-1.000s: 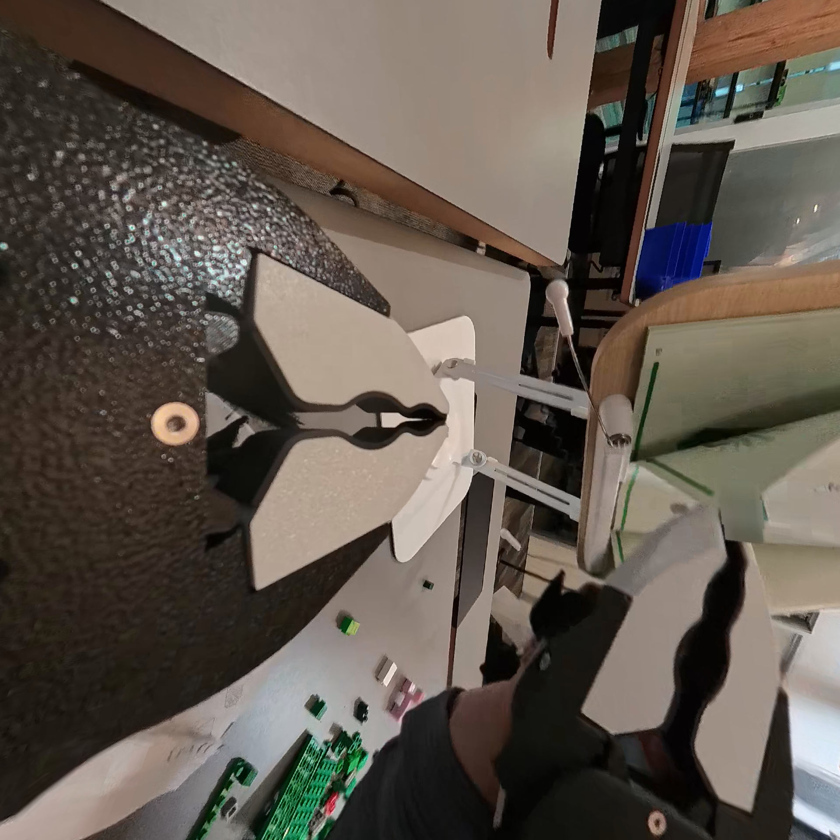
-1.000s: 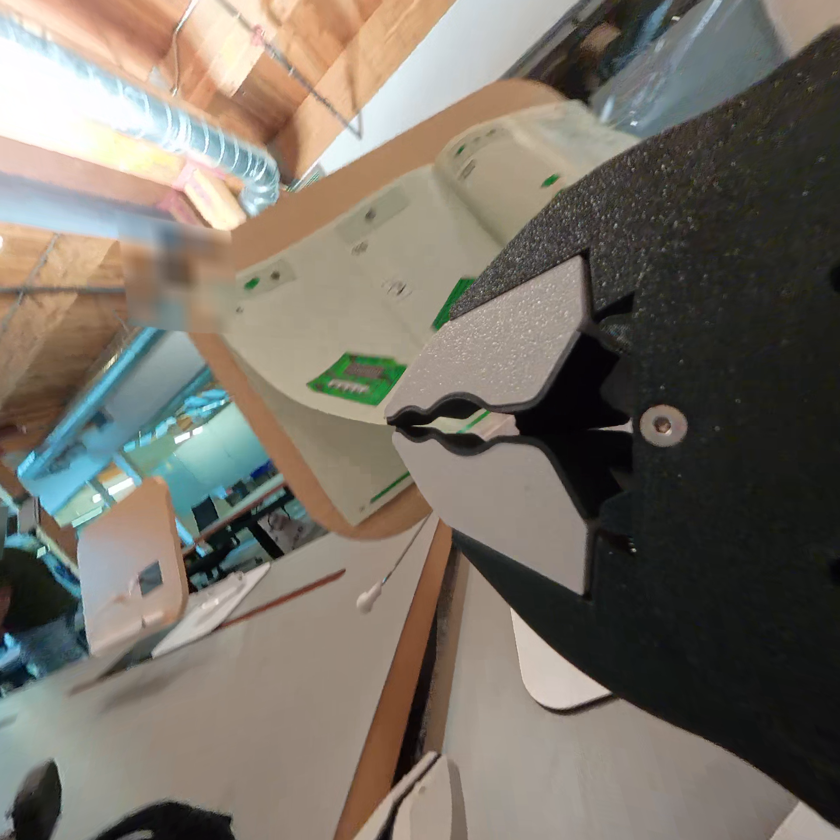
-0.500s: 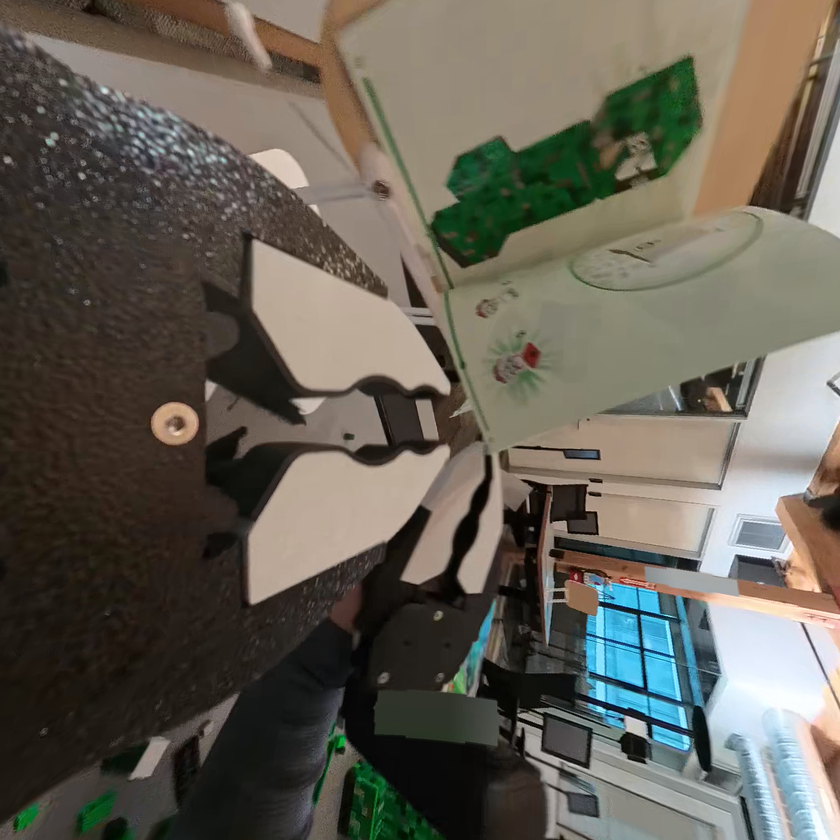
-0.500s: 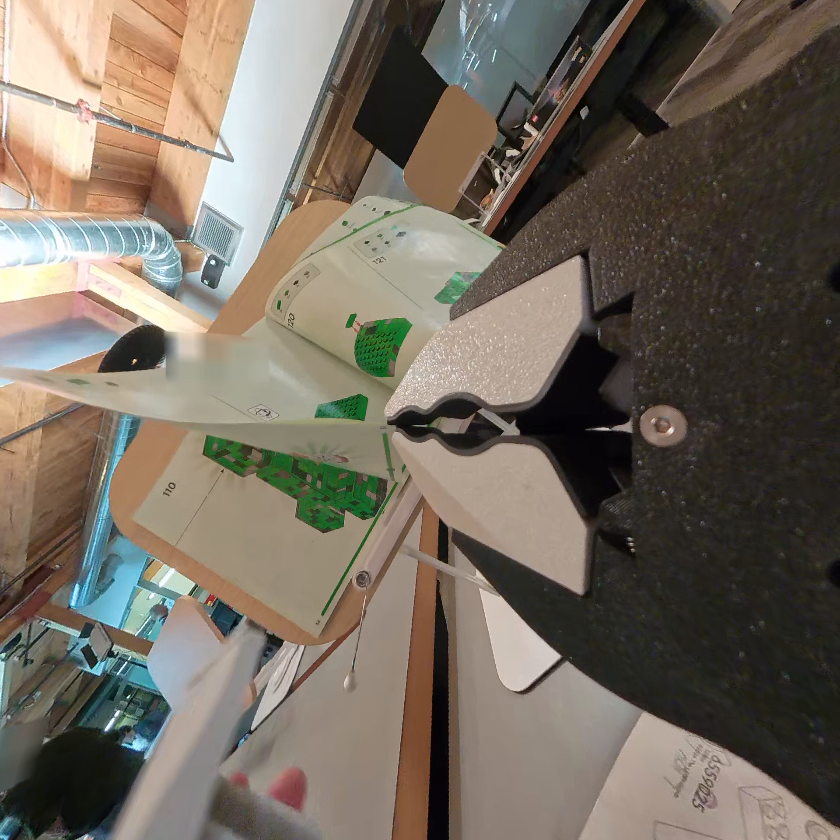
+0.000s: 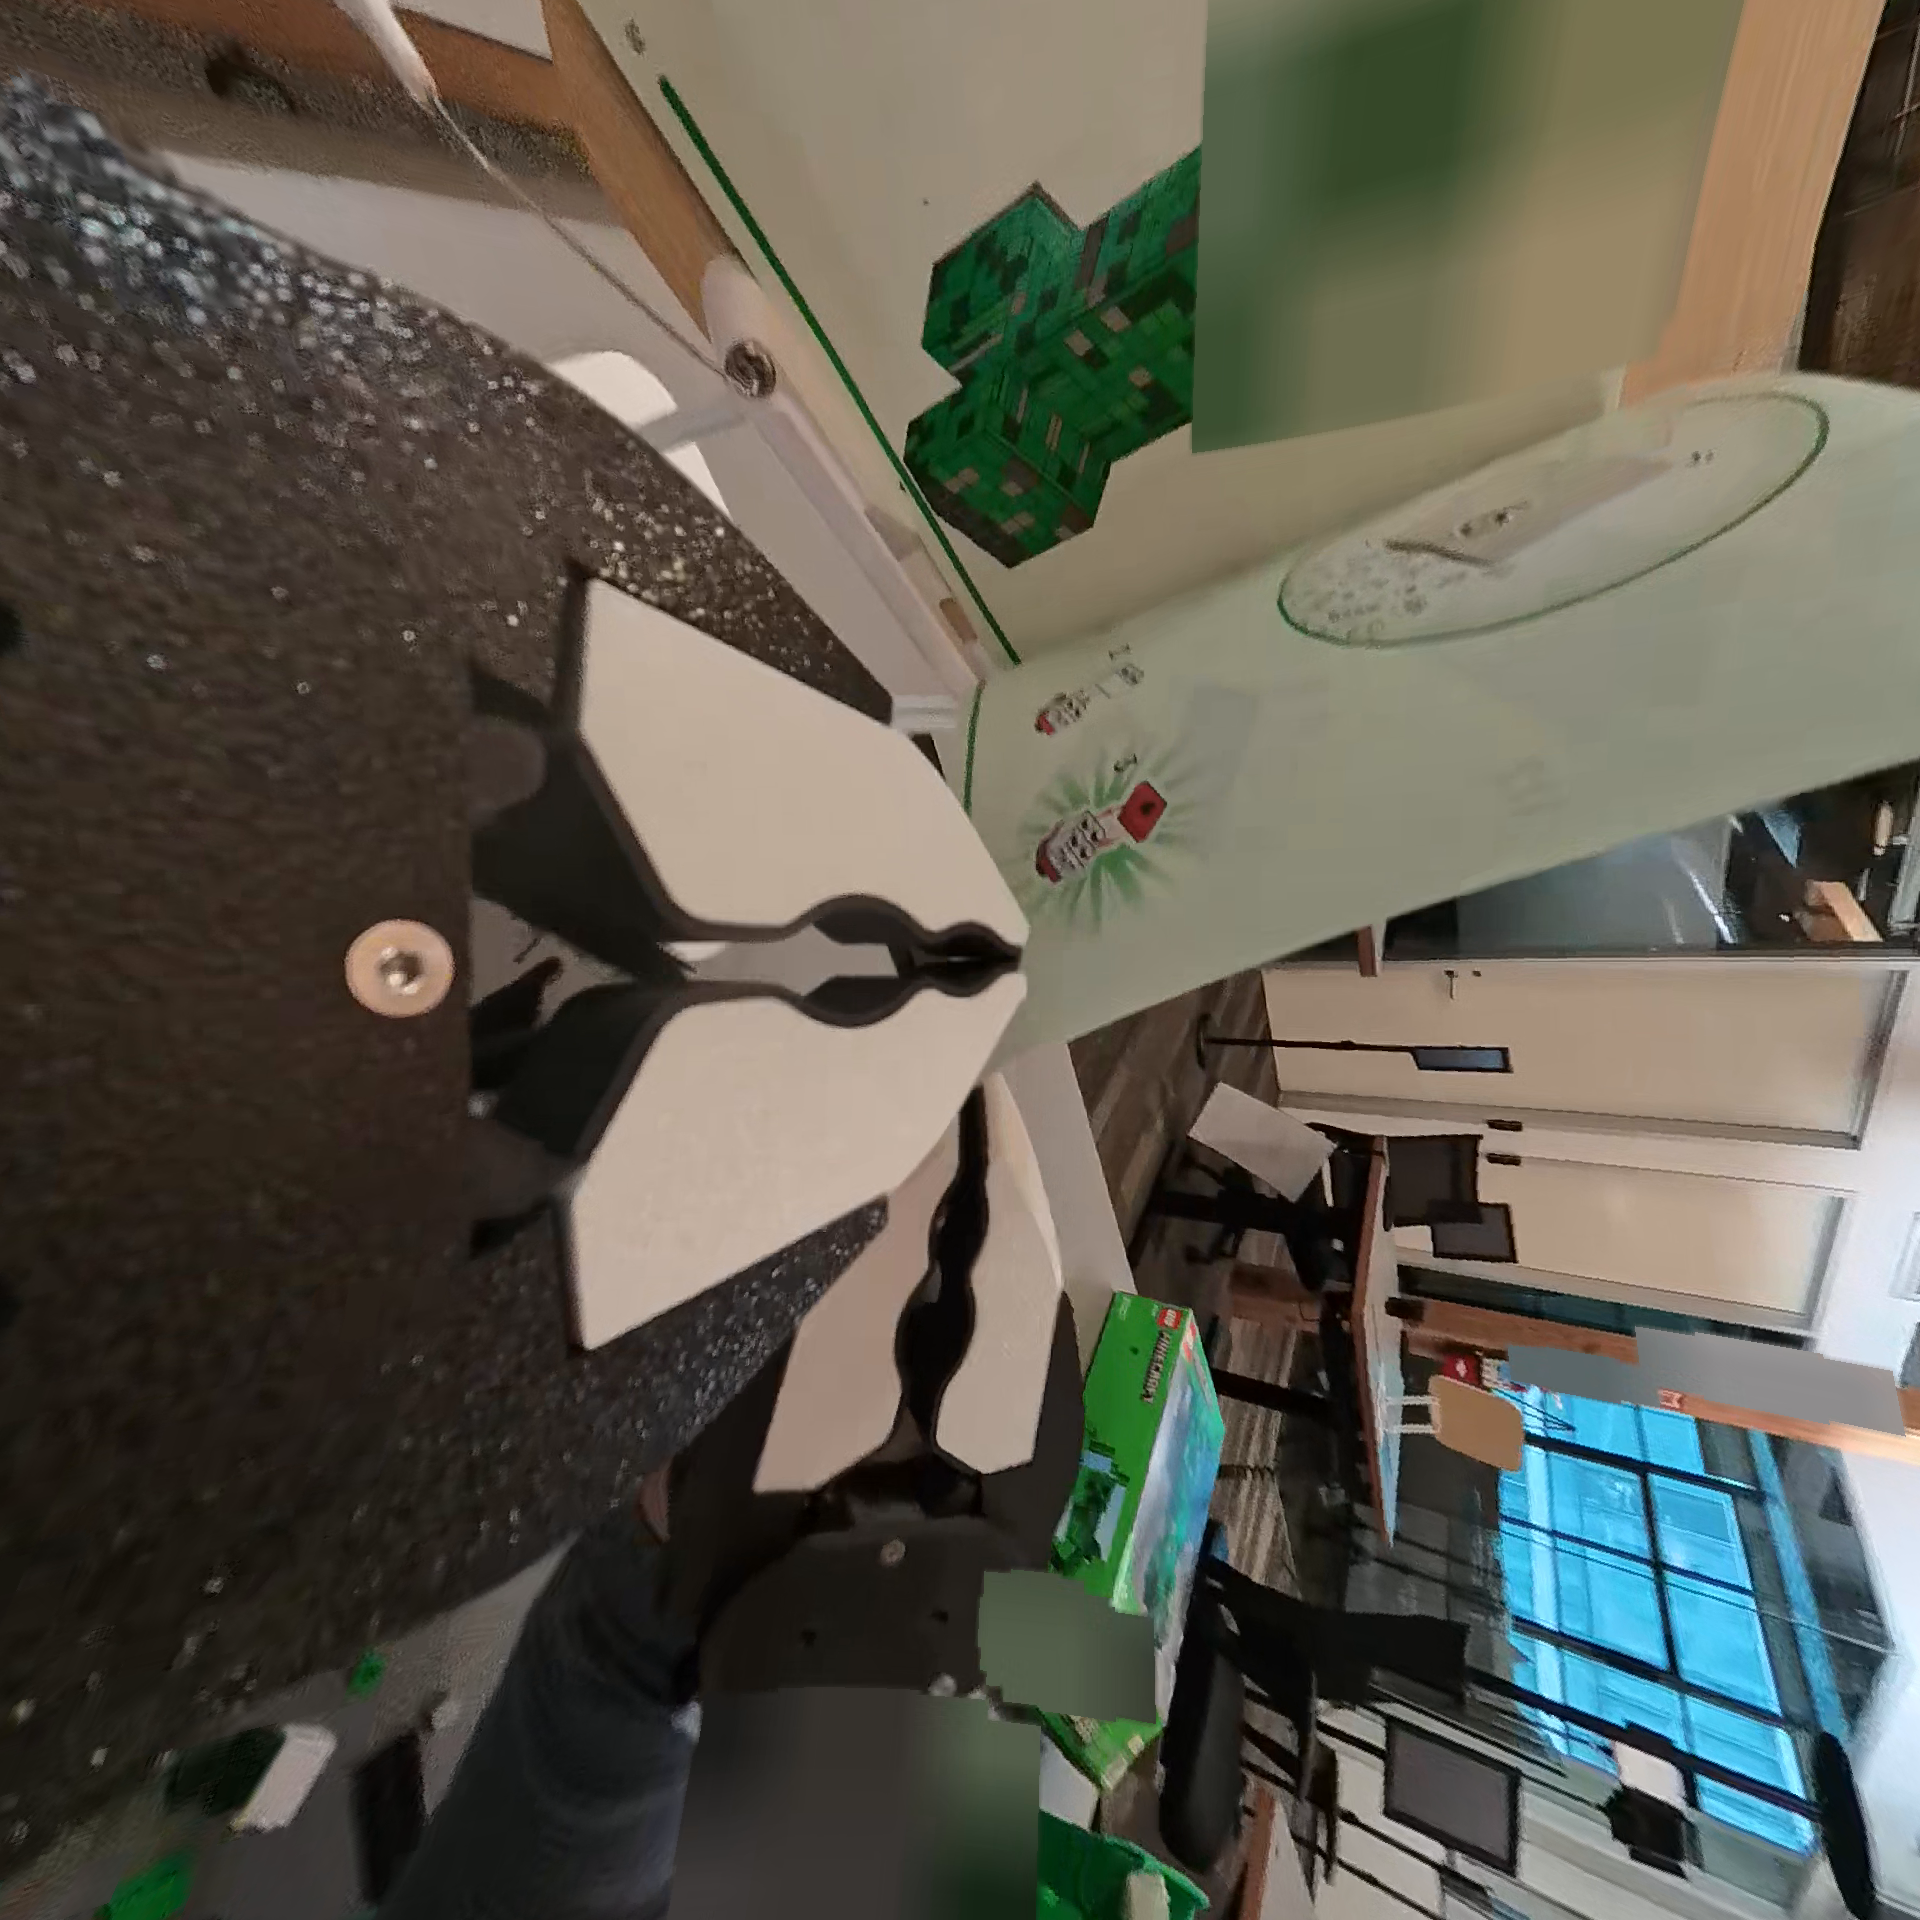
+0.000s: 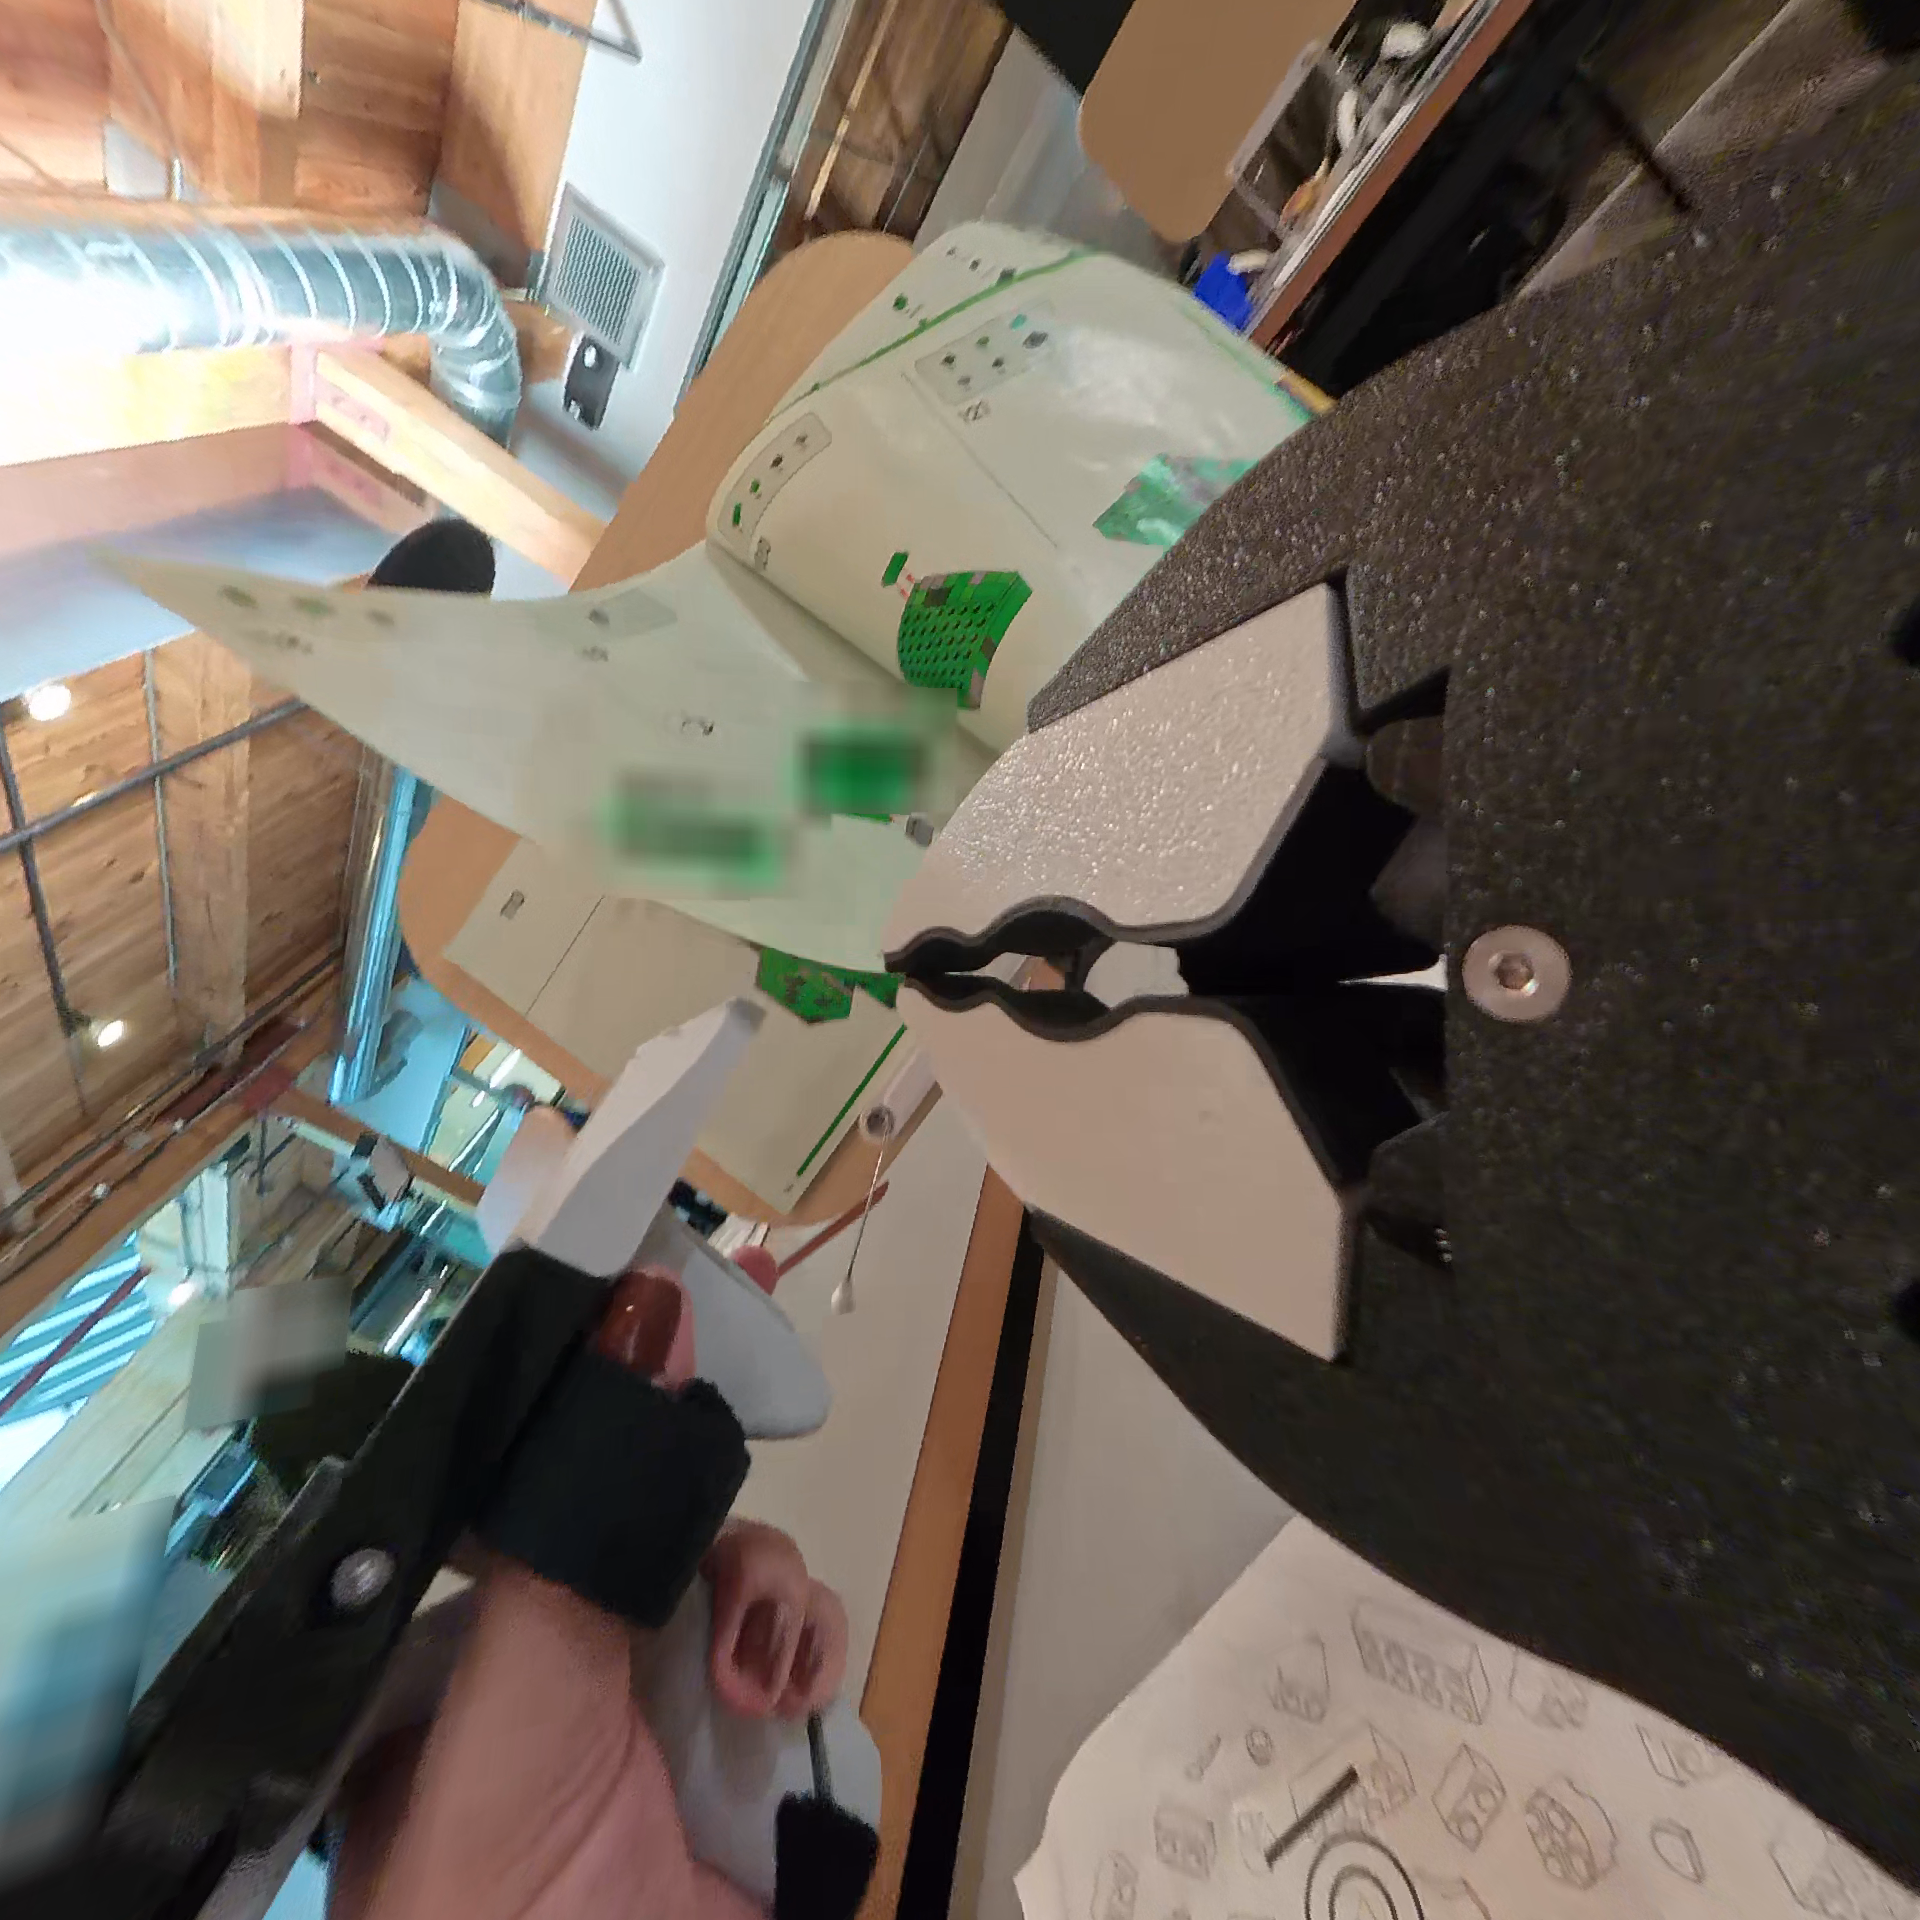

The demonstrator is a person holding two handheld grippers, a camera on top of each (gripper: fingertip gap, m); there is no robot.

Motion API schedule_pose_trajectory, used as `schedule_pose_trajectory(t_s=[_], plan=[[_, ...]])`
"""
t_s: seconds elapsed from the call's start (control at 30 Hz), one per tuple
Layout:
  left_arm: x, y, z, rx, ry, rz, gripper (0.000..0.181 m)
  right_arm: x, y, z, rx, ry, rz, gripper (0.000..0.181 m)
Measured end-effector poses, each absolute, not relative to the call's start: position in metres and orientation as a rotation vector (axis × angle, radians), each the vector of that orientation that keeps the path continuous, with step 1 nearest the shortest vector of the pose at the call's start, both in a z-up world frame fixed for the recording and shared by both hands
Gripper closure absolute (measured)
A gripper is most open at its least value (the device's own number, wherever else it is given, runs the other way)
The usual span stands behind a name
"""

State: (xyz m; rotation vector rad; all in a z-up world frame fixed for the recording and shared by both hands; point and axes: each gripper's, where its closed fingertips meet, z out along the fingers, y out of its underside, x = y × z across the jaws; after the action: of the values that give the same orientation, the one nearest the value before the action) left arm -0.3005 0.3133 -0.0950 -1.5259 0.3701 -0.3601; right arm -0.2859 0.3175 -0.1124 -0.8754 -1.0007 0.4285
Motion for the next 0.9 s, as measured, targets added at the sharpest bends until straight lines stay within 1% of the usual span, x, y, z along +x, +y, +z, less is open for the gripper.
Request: schedule_pose_trajectory(t_s=[0.1, 0.43, 0.67, 0.77, 0.9], plan=[[-0.308, 0.309, -0.097, -1.534, 0.396, -0.335, 0.181, -0.291, 0.309, -0.113, -0.851, -1.050, 0.511, 0.181], [-0.309, 0.297, -0.095, -1.474, 0.440, -0.521, 0.181, -0.301, 0.296, -0.111, -0.831, -1.135, 0.708, 0.181], [-0.309, 0.288, -0.070, -1.342, 0.426, -0.680, 0.166, -0.295, 0.300, -0.111, -0.848, -1.134, 0.668, 0.181], [-0.307, 0.287, -0.071, -1.361, 0.431, -0.717, 0.156, -0.293, 0.301, -0.111, -0.851, -1.121, 0.658, 0.181], [-0.297, 0.285, -0.079, -1.393, 0.470, -0.749, 0.151, -0.294, 0.301, -0.112, -0.848, -1.121, 0.637, 0.181]])
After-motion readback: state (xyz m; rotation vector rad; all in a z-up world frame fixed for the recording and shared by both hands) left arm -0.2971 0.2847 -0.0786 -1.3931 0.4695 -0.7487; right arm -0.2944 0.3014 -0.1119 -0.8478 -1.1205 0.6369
